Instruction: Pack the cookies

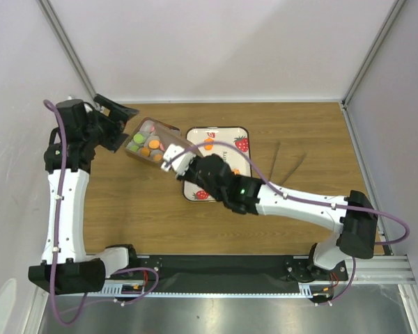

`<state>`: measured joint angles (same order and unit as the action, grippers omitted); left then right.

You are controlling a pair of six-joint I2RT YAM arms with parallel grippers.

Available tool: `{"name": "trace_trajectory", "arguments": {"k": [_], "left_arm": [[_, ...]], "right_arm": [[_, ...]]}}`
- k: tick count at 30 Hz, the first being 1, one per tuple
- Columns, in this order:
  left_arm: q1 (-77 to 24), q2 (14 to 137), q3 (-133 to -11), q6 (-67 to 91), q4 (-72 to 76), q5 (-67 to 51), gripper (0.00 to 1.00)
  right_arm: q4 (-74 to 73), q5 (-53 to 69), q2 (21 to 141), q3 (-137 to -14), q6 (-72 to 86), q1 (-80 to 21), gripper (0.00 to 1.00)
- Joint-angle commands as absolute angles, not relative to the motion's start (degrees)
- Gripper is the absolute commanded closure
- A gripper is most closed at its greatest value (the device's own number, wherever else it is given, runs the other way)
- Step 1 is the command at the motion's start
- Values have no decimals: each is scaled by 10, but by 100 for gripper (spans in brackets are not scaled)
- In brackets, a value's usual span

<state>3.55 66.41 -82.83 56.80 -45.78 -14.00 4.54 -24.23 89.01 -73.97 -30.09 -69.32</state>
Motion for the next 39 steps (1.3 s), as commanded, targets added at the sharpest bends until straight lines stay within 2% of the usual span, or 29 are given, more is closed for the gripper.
{"name": "trace_trajectory", "arguments": {"k": [1, 5, 8, 9, 13, 17, 22, 27, 31, 39], "left_arm": [[72, 669, -846, 535, -367, -121, 7], [88, 675, -797, 484, -250, -88, 14], [97, 711, -788, 452, -221, -50, 22], [98, 741, -791, 445, -221, -38, 27], [100, 805, -777, 420, -168, -7, 42], [101, 871, -780, 406, -132, 36, 45], [105, 947, -805, 399, -120, 109, 49], [112, 1035, -851, 403, -135, 120, 53], [113, 1085, -891, 418, -154, 134, 58], [115, 1191, -991, 439, -212, 116, 62]], "right_arm": [[19, -180, 870, -794, -187, -651, 100], [3, -81, 896, -854, -50, -560, 100], [19, 29, 921, -880, 86, -503, 100], [32, 52, 927, -882, 117, -464, 100], [152, 176, 996, -886, 292, -384, 100], [303, 243, 1084, -887, 487, -338, 100], [465, 265, 1204, -932, 630, -323, 100], [587, 244, 1322, -984, 734, -322, 100], [634, 219, 1380, -1011, 804, -323, 100], [662, 187, 1423, -1024, 838, -324, 100]]}}
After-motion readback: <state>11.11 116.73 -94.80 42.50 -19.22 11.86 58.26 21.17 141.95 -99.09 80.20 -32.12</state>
